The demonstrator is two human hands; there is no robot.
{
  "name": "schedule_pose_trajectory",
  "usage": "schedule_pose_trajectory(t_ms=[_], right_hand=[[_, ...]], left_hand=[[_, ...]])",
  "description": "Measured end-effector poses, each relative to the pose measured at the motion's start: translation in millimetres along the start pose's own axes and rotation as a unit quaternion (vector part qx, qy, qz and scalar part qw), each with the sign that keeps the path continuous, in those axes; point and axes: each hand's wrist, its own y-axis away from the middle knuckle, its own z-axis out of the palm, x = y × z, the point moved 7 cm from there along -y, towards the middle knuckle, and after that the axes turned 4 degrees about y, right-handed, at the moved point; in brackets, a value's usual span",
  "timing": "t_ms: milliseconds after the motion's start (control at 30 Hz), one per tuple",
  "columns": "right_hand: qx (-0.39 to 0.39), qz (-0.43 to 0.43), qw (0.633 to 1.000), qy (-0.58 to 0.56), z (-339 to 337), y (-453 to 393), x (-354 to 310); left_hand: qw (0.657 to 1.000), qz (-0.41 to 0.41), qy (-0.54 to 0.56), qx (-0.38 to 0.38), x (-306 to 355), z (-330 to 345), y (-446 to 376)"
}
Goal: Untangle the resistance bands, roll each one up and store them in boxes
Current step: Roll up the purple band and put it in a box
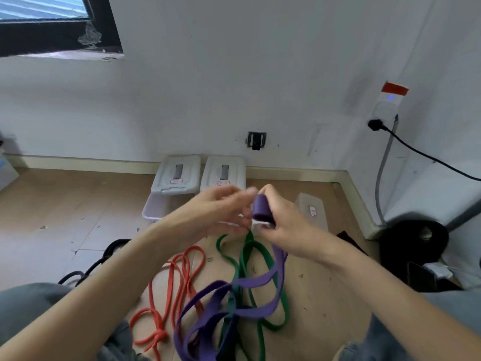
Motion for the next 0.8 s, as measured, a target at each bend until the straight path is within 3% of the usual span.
schedule_pose_trajectory(t_ms=[67,167,267,367,400,467,567,667,800], right_hand=[[-0.011,-0.020,1.000,0.020,6,-3,-7],[-0.001,-0.018,1.000,0.005,1,-7,-7],[0.093,-0.004,0.991,-0.091,-13,-10,-3],[0.160,-0.028,0.981,-0.106,-24,-10,-8],[0.168,-0.041,0.981,-0.091,-26,-9,-10],[0.184,-0.063,0.980,-0.044,-31,-8,-14],[0.166,-0.097,0.978,0.078,-34,-9,-21],[0.126,-0.123,0.971,0.160,-28,-9,-27],[0.137,-0.149,0.964,0.171,-33,0,-34]], left_hand=[[0.999,-0.020,-0.017,0.027,-4,5,1],[0.993,-0.020,0.062,0.097,-4,-3,-1],[0.976,0.012,0.171,0.134,3,-20,-1],[0.973,0.027,0.209,0.096,10,-21,0],[0.978,0.019,0.188,0.088,10,-20,0],[0.994,0.017,0.038,0.104,11,-26,0],[0.976,0.079,-0.144,0.144,23,-36,2],[0.972,0.096,-0.195,0.091,26,-28,2],[0.991,0.028,-0.131,-0.027,10,-13,4]])
